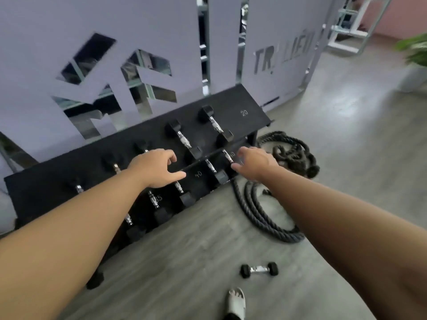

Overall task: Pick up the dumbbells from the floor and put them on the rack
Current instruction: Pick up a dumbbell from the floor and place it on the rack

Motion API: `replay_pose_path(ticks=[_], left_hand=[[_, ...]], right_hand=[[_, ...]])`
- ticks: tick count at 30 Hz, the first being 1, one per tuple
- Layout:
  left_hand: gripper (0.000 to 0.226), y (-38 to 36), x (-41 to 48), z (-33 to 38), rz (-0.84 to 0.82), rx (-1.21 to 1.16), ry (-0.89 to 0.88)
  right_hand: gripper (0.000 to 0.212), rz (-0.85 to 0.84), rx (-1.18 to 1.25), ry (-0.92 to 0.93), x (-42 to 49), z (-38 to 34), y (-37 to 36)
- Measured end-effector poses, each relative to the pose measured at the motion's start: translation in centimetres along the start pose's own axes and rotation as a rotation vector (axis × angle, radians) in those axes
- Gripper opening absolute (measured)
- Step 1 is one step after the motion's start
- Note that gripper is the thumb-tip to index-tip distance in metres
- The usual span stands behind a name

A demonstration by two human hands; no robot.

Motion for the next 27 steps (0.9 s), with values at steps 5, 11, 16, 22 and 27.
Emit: replay_pose_path(ticks=[5, 11, 16, 22, 27], left_hand=[[0.067, -6.7, -5.9, 3.4, -0.101, -0.023, -0.07], [0.066, -11.1, -10.1, 7.3, -0.185, 0.015, -0.141], [0.065, -13.5, -9.1, 12.1, -0.218, 0.026, -0.162], [0.07, -20.4, -6.1, 19.8, -0.316, 0.028, -0.165], [0.067, -27.9, -2.5, 24.2, -0.381, 0.004, -0.107]], right_hand=[[0.05, -0.127, -0.013, -0.095, -9.4, 3.0, -6.7], [0.054, -0.146, -0.016, -0.165, -16.1, 7.8, -9.8], [0.055, -0.168, 0.008, -0.209, -17.4, 13.2, -11.0], [0.053, -0.278, 0.056, -0.262, -17.1, 21.6, -15.0], [0.057, -0.392, 0.055, -0.297, -14.2, 29.4, -19.0]])
Point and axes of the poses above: each hand's wrist, its own x-axis towards the middle knuckle, its own y-axis out of the back of the hand, z = x × y, the point moved 5 cm from there along x, towards the middle knuckle, and after that the axes turned 2 degrees about y, right-handed, at the moved point
